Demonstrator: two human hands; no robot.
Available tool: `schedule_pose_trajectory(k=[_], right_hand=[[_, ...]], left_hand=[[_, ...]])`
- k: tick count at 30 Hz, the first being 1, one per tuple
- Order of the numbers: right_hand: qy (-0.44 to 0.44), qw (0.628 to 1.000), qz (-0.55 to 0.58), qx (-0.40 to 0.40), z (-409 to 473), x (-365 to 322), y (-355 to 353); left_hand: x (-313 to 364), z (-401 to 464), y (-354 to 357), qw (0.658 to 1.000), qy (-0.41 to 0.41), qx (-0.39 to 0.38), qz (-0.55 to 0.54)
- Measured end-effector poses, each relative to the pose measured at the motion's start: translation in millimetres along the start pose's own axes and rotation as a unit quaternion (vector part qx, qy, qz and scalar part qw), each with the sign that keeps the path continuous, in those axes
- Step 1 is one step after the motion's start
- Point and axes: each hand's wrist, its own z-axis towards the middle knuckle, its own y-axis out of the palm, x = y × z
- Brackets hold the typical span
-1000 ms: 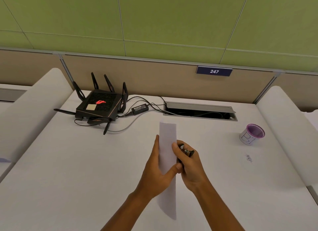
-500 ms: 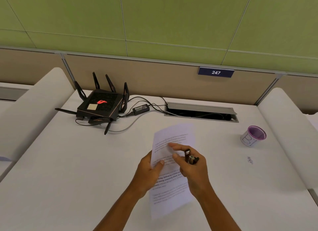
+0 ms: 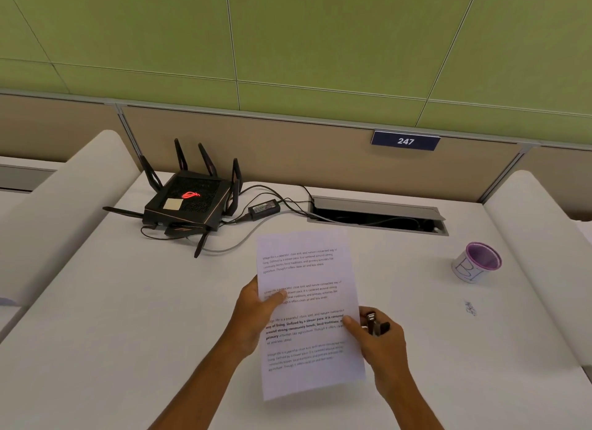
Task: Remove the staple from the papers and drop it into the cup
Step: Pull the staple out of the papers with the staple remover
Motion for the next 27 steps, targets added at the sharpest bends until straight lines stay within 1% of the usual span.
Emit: schedule_pose_trajectory(k=[3, 5, 9, 12, 19, 24, 27], right_hand=[[0.028, 0.999, 0.023, 0.028, 8, 4, 8], [0.049, 0.997, 0.045, 0.042, 14, 5, 13], [0.077, 0.993, 0.063, 0.068, 31, 6, 26], [0.094, 0.991, 0.049, 0.082, 49, 10, 39], [0.119, 0.988, 0.034, 0.093, 97, 28, 65], [0.122, 0.989, -0.019, 0.087, 132, 33, 79], [0.128, 0.988, -0.031, 0.079, 150, 37, 87]], left_hand=[[-7, 17, -6, 1.000, 0.005, -0.011, 0.006], [-16, 26, -12, 0.999, 0.007, -0.017, 0.048], [-41, 41, -25, 0.992, -0.021, -0.024, 0.118], [-57, 52, -33, 0.989, -0.030, -0.025, 0.140], [-65, 91, -37, 0.988, -0.034, 0.016, 0.153], [-66, 124, -39, 0.985, -0.016, 0.034, 0.171], [-69, 143, -45, 0.982, -0.003, 0.043, 0.183]])
